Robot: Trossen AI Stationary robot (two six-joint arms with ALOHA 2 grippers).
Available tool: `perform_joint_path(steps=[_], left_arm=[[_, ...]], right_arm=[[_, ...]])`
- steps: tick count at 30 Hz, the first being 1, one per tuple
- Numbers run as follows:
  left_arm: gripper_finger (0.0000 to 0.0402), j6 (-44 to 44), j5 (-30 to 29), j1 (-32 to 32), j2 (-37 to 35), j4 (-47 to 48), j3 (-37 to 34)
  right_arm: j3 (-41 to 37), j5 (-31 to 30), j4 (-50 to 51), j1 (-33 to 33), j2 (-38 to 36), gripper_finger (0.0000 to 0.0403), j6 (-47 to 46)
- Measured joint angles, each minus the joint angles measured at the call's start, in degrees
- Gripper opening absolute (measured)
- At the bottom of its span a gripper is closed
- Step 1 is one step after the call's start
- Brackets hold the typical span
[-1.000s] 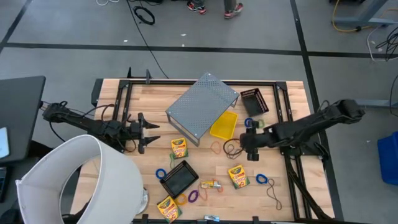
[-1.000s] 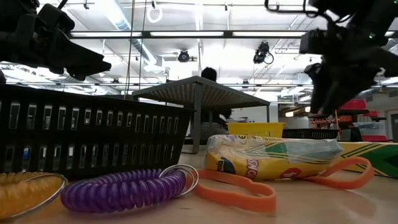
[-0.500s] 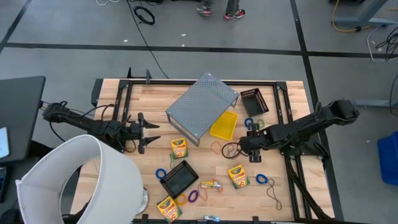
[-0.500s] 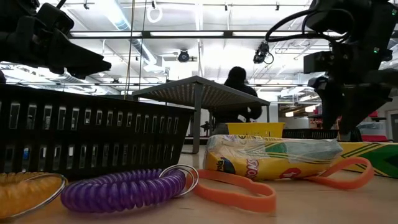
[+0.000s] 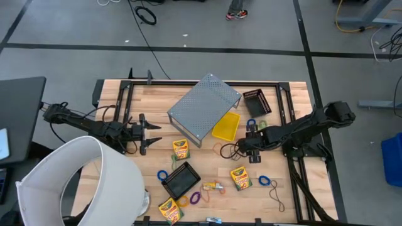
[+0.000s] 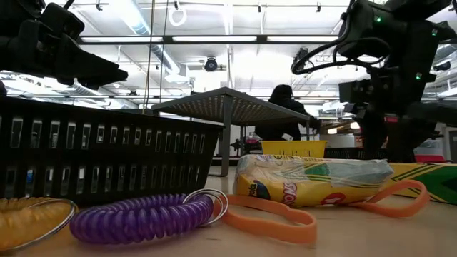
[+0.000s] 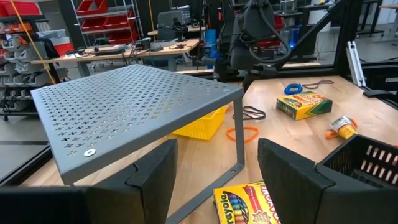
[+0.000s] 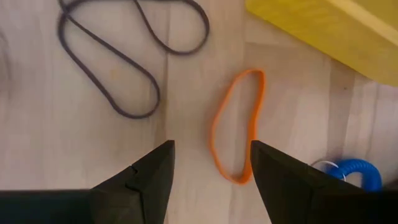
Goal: Pick & Place Office Desk Supplies
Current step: Put the orange rubber band into the top black bin
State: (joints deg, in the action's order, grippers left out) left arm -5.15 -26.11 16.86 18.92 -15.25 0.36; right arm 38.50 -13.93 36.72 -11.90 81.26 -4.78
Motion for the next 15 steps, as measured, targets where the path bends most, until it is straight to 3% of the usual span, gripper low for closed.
perform_joint_path(steps=[7,15], left_arm=[[0.0227,0.0,0.0,0.0,0.0,0.02,0.02],[0.0227,0.17,0.0,0.0,0.0,0.02,0.02]], right_arm=[[0.0,0.0,-1.05,0.0,1.09,0.0213,0.8],[0.28,0.49,-1.76,-0.06,6.12,0.0166,3.67]])
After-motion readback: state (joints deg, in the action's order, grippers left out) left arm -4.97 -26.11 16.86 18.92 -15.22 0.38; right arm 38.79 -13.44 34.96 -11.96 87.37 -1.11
